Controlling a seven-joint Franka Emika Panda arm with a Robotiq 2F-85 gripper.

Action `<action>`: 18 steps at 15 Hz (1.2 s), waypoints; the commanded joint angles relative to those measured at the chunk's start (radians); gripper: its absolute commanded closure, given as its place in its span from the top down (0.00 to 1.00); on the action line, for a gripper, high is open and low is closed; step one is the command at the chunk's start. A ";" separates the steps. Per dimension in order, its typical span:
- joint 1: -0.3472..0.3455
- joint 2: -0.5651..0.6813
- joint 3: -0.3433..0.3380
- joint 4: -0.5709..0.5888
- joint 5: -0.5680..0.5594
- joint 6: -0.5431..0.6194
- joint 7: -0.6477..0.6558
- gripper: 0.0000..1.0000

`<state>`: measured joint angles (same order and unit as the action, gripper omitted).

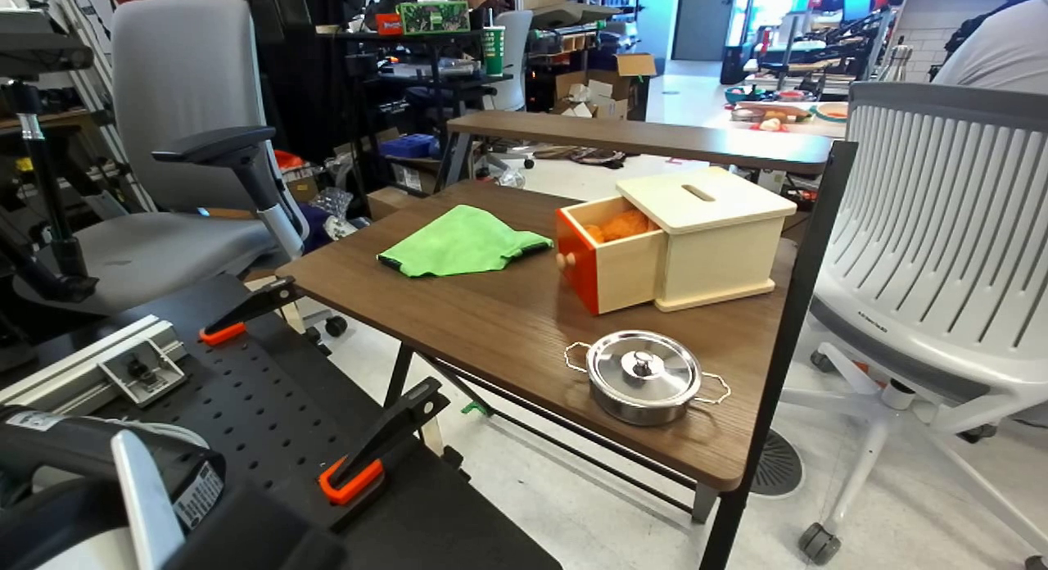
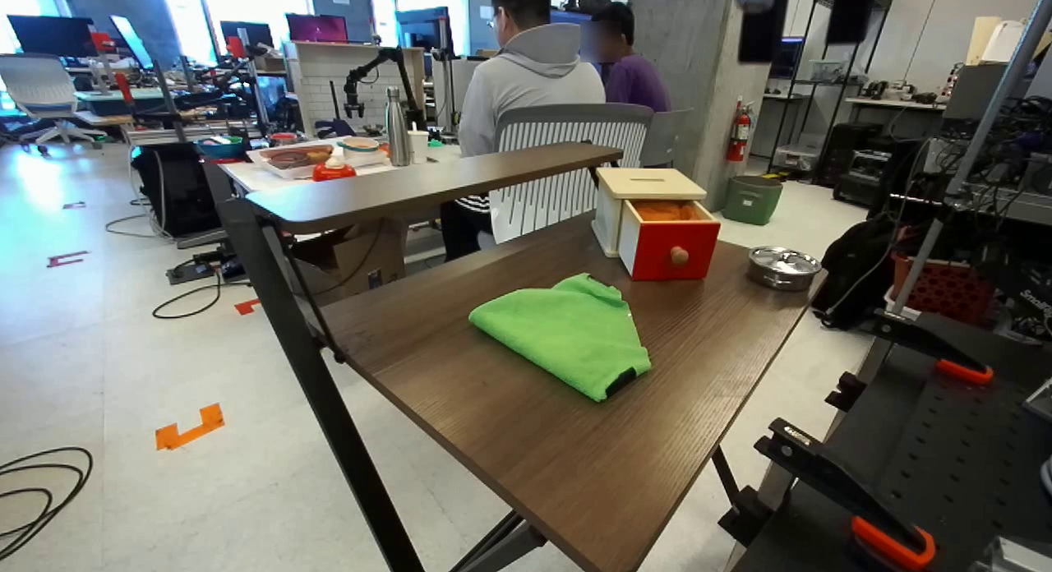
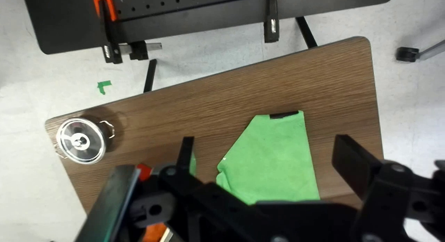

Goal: Move the green towel to the left

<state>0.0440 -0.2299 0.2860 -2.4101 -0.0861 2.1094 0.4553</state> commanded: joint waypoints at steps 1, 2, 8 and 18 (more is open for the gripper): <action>0.022 0.171 -0.022 0.018 -0.028 0.204 0.033 1.00; 0.024 0.218 -0.029 0.024 -0.038 0.282 0.050 1.00; 0.084 0.489 -0.129 0.093 -0.046 0.688 0.142 1.00; 0.251 0.779 -0.345 0.325 0.017 0.641 0.178 1.00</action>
<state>0.2422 0.4971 -0.0088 -2.1536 -0.0898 2.8019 0.6092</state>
